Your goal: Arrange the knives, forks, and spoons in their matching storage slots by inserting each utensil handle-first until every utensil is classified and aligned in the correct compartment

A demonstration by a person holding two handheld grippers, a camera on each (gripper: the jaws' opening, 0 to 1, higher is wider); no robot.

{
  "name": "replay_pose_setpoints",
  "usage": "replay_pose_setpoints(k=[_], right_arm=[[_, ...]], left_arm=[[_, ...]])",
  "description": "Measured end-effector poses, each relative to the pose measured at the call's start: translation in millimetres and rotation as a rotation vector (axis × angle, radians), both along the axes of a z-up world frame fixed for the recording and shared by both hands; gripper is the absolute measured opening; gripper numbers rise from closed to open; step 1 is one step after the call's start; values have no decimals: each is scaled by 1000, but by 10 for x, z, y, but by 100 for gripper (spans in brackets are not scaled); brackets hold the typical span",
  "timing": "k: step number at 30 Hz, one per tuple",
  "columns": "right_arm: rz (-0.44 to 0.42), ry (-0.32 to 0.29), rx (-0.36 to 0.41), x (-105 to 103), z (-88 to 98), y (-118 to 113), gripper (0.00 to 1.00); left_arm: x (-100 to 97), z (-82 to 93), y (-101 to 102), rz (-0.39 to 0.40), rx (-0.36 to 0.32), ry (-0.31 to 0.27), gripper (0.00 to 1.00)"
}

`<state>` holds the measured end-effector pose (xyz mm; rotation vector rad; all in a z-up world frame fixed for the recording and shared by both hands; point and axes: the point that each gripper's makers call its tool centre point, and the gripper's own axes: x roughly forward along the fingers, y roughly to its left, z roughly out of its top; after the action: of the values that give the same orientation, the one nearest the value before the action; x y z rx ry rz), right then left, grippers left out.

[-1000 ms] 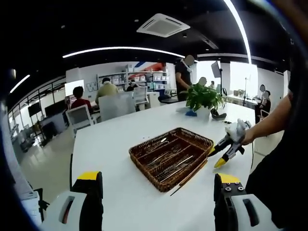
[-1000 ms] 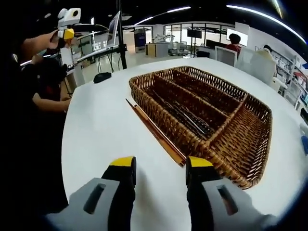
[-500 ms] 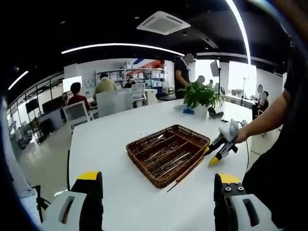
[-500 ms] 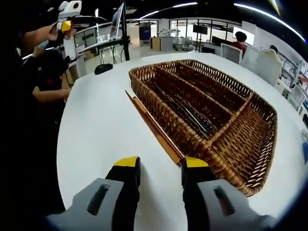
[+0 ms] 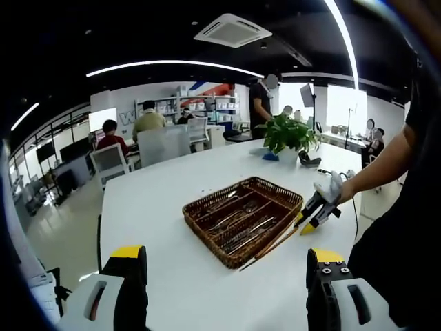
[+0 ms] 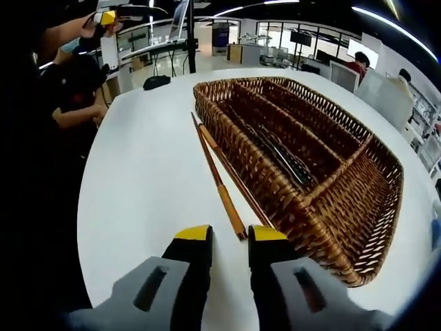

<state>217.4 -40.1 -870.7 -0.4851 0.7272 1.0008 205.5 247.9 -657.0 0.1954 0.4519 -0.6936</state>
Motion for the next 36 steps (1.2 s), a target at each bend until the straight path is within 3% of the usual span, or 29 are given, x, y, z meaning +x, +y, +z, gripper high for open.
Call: replay_pose_setpoints(k=[7,19,28,36], right_arm=[[80,-15,-29,-130,-20,70,6],[107,-31,3,-91,-14,287,6],[160,-50,-11,-168,-6,301,4],[173,-10,6,-316,53,289,3]], left_arm=[[-5,-36,-49,-19,2,8,100],[-1,-42,-68,-27,5,14,100],[45,-105,10,-14,5,13,100],[79,-140,18,-12,2,10,100]])
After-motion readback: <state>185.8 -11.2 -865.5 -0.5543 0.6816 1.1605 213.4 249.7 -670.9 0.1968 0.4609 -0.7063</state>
